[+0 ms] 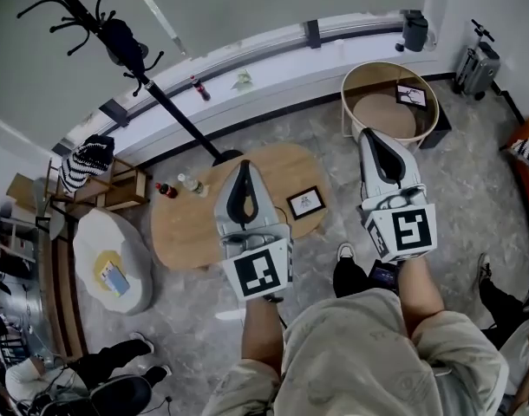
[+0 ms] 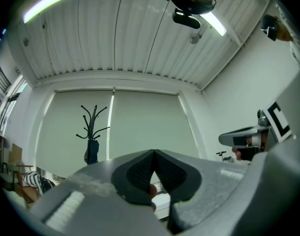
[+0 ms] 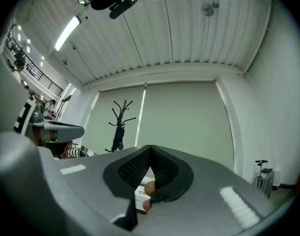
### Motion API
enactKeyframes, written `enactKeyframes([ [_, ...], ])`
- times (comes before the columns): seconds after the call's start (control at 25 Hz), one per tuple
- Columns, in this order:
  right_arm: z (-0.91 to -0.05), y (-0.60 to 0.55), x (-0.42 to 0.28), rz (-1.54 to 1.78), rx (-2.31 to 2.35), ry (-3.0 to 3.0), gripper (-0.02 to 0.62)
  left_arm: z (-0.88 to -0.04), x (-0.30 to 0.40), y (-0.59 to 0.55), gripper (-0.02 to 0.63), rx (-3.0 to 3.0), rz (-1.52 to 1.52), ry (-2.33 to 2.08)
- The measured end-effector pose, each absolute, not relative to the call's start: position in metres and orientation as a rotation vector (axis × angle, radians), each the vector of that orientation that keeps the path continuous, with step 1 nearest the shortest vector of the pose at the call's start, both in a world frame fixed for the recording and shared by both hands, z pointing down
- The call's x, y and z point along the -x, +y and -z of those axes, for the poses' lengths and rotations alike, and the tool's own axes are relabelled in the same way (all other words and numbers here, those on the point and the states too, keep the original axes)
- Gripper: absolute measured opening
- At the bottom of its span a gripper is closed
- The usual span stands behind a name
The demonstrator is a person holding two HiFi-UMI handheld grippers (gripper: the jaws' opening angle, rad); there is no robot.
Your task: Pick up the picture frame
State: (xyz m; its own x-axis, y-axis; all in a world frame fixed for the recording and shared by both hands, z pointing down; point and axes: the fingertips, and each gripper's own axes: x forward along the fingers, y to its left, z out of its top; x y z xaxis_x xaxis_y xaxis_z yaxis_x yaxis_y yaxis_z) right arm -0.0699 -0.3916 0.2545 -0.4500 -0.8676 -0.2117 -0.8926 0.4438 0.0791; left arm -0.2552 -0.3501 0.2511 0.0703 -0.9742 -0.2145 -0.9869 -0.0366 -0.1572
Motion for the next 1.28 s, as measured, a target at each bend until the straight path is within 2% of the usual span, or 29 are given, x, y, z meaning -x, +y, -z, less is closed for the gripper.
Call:
enactKeyframes([
  [0.64, -0.261, -0.531, 0.021, -0.191, 1.564, 2.524, 0.002, -0.250, 0.209, -0.485, 0.003, 2.088, 0.000, 1.972],
  [1.28, -0.284, -0.615, 0.048, -0.113, 1.474, 2.621, 0.002, -0.273, 0.228, -0.557, 0.003, 2.043, 0.072, 2.086],
])
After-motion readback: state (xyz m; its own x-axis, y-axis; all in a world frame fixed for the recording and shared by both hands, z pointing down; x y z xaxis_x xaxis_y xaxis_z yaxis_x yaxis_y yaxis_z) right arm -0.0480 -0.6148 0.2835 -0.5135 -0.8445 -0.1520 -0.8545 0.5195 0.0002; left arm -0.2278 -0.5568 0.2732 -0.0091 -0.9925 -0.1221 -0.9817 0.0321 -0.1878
